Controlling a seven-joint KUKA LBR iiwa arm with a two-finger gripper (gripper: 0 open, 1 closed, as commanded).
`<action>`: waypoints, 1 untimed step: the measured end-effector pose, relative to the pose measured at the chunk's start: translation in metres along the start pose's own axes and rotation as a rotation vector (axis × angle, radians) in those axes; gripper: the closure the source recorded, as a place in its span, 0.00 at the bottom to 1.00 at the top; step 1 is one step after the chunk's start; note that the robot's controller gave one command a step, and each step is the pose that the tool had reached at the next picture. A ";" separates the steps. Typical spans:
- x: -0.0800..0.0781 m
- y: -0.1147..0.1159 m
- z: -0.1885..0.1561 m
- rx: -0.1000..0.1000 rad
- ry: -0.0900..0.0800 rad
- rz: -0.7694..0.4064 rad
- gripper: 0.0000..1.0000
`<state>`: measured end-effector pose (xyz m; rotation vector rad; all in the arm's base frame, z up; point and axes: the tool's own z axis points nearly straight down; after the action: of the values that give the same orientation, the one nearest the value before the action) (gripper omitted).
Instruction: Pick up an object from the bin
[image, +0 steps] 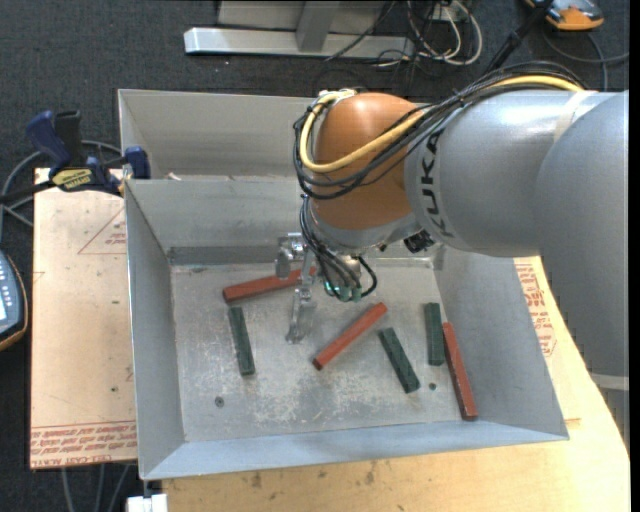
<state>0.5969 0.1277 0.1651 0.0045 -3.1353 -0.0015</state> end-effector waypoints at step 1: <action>-0.028 -0.062 0.093 -0.002 -0.008 -0.150 0.00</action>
Offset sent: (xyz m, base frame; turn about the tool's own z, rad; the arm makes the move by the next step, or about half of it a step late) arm 0.0254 -0.0623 -0.0951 -0.1560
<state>0.6242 0.0654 0.0718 0.2397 -3.1343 -0.0061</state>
